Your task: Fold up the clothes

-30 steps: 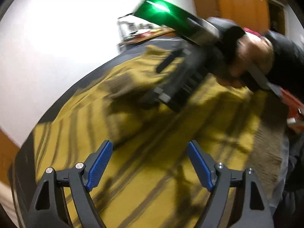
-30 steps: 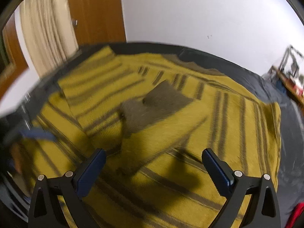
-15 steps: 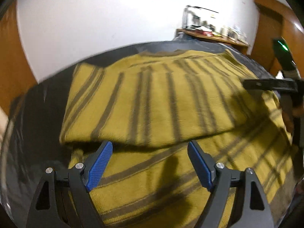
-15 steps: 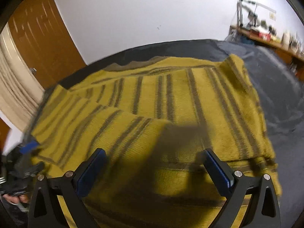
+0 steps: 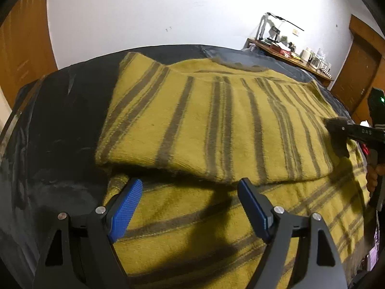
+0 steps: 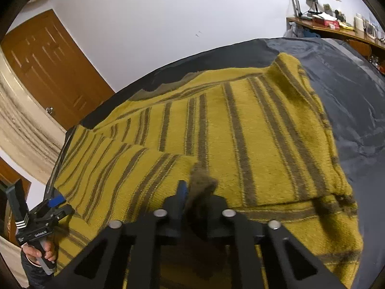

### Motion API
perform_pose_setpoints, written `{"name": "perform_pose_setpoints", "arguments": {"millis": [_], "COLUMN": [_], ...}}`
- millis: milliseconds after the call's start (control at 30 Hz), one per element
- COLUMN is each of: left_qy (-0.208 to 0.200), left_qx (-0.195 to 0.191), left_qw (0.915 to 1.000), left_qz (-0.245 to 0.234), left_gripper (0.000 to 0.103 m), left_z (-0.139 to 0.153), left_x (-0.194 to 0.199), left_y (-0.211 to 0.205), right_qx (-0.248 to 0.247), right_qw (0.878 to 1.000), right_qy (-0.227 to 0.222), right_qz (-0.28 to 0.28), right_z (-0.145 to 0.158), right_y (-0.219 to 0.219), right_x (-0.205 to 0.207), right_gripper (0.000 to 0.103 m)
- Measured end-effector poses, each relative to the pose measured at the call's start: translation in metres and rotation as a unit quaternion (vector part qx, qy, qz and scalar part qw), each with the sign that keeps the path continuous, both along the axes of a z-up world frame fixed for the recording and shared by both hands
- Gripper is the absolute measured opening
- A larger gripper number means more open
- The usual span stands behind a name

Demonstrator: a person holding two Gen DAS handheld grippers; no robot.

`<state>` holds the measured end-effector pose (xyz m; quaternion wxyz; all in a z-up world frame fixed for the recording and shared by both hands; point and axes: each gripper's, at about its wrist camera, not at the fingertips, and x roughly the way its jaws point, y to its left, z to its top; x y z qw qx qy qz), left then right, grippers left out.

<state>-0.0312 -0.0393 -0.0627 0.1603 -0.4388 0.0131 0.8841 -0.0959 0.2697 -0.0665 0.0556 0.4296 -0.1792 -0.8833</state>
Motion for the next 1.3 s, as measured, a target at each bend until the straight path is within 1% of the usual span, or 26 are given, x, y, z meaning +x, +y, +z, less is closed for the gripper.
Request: {"name": "perform_pose_setpoints", "arguments": {"millis": [100,300,367,467,600,667,733,800,833,967,1033,1133,1200,1233,1300], "left_qy": [0.011,0.011,0.012,0.015,0.011,0.011,0.006,-0.006,-0.014,-0.038,-0.039,-0.036,-0.034,-0.034,-0.033], "left_qx": [0.006,0.075,0.086,0.089,0.096,0.1,0.093,0.081,0.074,0.045,0.038,0.028,0.02,0.017,0.01], "left_qw": [0.9998,0.9967,0.9958,0.9954,0.995,0.9945,0.9953,0.9963,0.9968,0.9979,0.9982,0.9987,0.999,0.9991,0.9992], "left_qz": [0.013,0.027,0.031,0.031,0.027,0.027,0.029,0.029,0.029,0.028,0.027,0.023,0.022,0.021,0.02], "left_gripper": [0.084,0.084,0.084,0.084,0.084,0.084,0.084,0.084,0.084,0.084,0.084,0.084,0.084,0.084,0.084], "left_z": [0.012,0.039,0.045,0.05,0.046,0.044,0.036,0.027,0.021,0.001,-0.002,-0.003,-0.003,-0.003,-0.003], "left_x": [-0.002,-0.017,-0.021,-0.026,-0.028,-0.03,-0.034,-0.038,-0.04,-0.043,-0.042,-0.041,-0.04,-0.039,-0.036], "left_y": [-0.007,-0.022,-0.022,-0.018,-0.01,-0.006,0.0,0.006,0.008,0.016,0.018,0.019,0.021,0.021,0.021], "right_qx": [0.026,0.085,0.104,0.133,0.194,0.212,0.229,0.237,0.239,0.249,0.251,0.232,0.222,0.218,0.201], "right_qw": [0.999,0.992,0.988,0.981,0.964,0.958,0.951,0.951,0.953,0.959,0.961,0.97,0.974,0.976,0.979], "right_qy": [0.028,0.089,0.109,0.14,0.18,0.194,0.207,0.199,0.188,0.132,0.107,0.061,0.033,0.02,0.013], "right_qz": [0.004,0.013,0.016,0.02,0.001,-0.008,-0.017,-0.023,-0.024,-0.031,-0.038,-0.027,-0.021,-0.018,-0.022], "right_z": [0.019,0.059,0.073,0.093,0.119,0.127,0.133,0.126,0.118,0.075,0.054,0.027,0.017,0.012,0.012], "right_y": [-0.005,-0.018,-0.022,-0.029,-0.037,-0.037,-0.037,-0.034,-0.03,-0.01,0.001,0.018,0.026,0.03,0.039], "right_x": [-0.001,-0.004,-0.005,-0.006,-0.02,-0.029,-0.038,-0.049,-0.055,-0.074,-0.08,-0.087,-0.089,-0.09,-0.086], "right_gripper": [0.009,0.009,0.008,0.008,0.008,0.008,0.008,0.008,0.008,0.008,0.009,0.009,0.01,0.012,0.013]}}
